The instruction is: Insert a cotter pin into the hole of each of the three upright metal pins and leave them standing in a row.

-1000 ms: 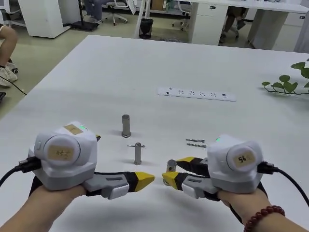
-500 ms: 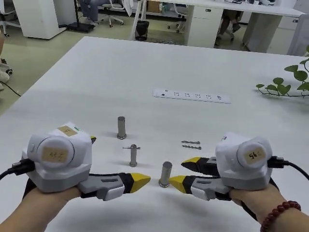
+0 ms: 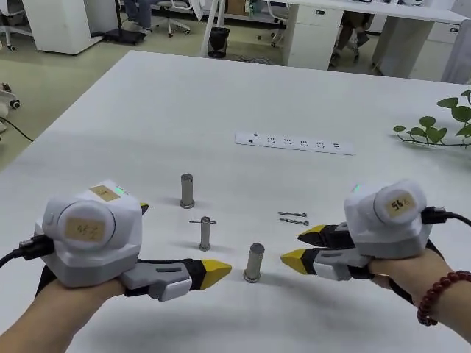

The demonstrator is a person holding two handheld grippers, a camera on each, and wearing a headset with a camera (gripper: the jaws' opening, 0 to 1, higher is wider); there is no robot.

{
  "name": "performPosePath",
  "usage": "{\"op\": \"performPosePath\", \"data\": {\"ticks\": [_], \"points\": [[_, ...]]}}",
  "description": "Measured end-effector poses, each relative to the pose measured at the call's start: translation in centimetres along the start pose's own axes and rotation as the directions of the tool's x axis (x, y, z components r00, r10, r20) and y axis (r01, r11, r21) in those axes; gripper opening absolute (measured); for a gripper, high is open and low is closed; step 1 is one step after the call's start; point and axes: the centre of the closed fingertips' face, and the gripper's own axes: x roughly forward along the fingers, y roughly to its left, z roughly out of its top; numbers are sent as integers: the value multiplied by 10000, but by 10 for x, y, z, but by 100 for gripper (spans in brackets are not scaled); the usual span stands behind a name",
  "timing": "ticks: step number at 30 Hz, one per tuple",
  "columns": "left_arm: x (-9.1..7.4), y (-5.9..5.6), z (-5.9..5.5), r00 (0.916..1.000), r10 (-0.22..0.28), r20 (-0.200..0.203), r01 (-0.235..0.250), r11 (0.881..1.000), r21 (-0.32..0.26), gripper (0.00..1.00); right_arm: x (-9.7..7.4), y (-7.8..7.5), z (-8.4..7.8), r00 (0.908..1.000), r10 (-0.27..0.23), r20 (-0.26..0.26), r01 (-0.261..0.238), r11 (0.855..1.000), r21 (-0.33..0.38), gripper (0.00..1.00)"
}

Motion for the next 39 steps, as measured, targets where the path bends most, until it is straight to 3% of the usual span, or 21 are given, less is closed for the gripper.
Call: {"op": "performPosePath", "data": {"ticks": [10, 19, 24, 39], "points": [[-1, 2, 1, 10000, -60, 38, 61, 9999, -96, 95, 5, -28, -4, 9944, -179, -1041, 129, 9987, -491, 23], [1, 3, -1, 9998, -149, -93, 149, 9999, -42, 92, 12, -47, -9, 9766, -389, -2115, 125, 9921, -1250, 18], [2, 3, -3, 9996, -203, -182, 202, 9998, -33, 91, 19, -53, -6, 9720, -421, -2313, 61, 9880, -1542, 16], [4, 6, -3, 9995, -255, -186, 254, 9997, -44, 89, 37, -74, -17, 9444, -600, -3234, -191, 9716, -2360, 13]]}}
